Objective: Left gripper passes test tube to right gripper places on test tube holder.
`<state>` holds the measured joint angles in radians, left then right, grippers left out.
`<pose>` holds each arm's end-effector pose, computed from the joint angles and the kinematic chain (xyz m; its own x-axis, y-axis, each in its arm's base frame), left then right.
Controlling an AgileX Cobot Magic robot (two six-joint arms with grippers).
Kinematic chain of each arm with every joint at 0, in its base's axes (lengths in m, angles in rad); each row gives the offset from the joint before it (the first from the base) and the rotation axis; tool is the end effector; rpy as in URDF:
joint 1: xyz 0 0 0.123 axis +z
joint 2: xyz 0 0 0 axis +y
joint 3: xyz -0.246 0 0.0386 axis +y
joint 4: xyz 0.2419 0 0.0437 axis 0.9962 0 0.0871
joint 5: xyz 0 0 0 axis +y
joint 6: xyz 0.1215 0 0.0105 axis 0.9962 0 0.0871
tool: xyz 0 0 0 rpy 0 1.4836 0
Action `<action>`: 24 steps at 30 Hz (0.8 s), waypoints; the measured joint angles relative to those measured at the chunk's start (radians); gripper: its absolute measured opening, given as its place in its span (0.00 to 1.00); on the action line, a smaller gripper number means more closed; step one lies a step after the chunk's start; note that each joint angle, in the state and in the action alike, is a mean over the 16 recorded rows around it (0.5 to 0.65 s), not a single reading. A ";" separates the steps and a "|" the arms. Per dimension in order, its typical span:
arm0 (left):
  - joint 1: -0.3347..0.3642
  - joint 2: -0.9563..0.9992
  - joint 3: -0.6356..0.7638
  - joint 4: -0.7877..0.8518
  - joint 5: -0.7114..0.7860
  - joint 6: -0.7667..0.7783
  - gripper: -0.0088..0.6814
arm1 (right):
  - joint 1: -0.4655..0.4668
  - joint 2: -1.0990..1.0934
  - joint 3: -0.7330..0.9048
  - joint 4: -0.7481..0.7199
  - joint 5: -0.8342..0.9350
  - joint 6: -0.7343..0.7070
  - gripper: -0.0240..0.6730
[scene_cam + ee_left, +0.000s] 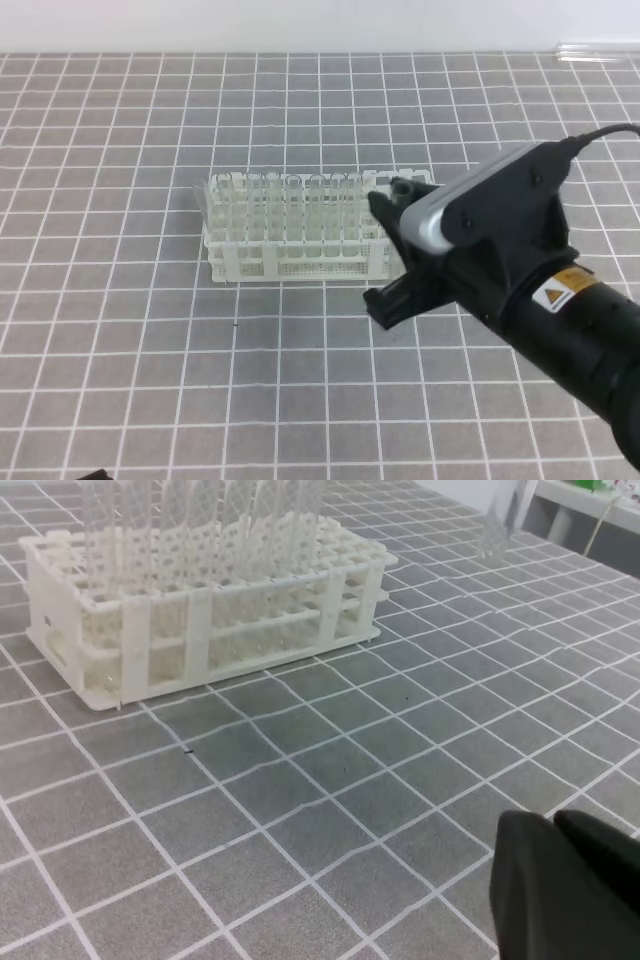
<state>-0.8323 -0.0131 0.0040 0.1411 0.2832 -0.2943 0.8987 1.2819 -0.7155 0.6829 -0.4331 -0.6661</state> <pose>0.0808 -0.0816 0.1818 -0.2345 0.0229 -0.9719 0.6844 0.7138 -0.1483 0.2189 0.2233 0.2610 -0.0659 -0.1294 -0.9894 -0.5934 0.8022 -0.0654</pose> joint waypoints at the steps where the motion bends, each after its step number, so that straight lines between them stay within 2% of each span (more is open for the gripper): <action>1: 0.000 -0.001 0.001 0.000 -0.001 0.000 0.01 | -0.005 0.000 0.000 0.018 -0.003 -0.019 0.18; 16: 0.000 0.000 0.001 0.001 0.000 0.001 0.01 | -0.020 0.000 0.002 0.080 -0.031 -0.070 0.18; 20: 0.000 0.002 -0.001 0.000 0.001 0.001 0.01 | -0.029 0.010 0.006 0.028 -0.071 -0.004 0.18; 24: 0.000 0.001 0.000 0.000 0.000 0.001 0.01 | -0.055 0.041 0.010 -0.085 -0.136 0.137 0.18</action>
<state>-0.8323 -0.0120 0.0040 0.1415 0.2835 -0.2930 0.8437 1.3226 -0.7052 0.5983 -0.5689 -0.5294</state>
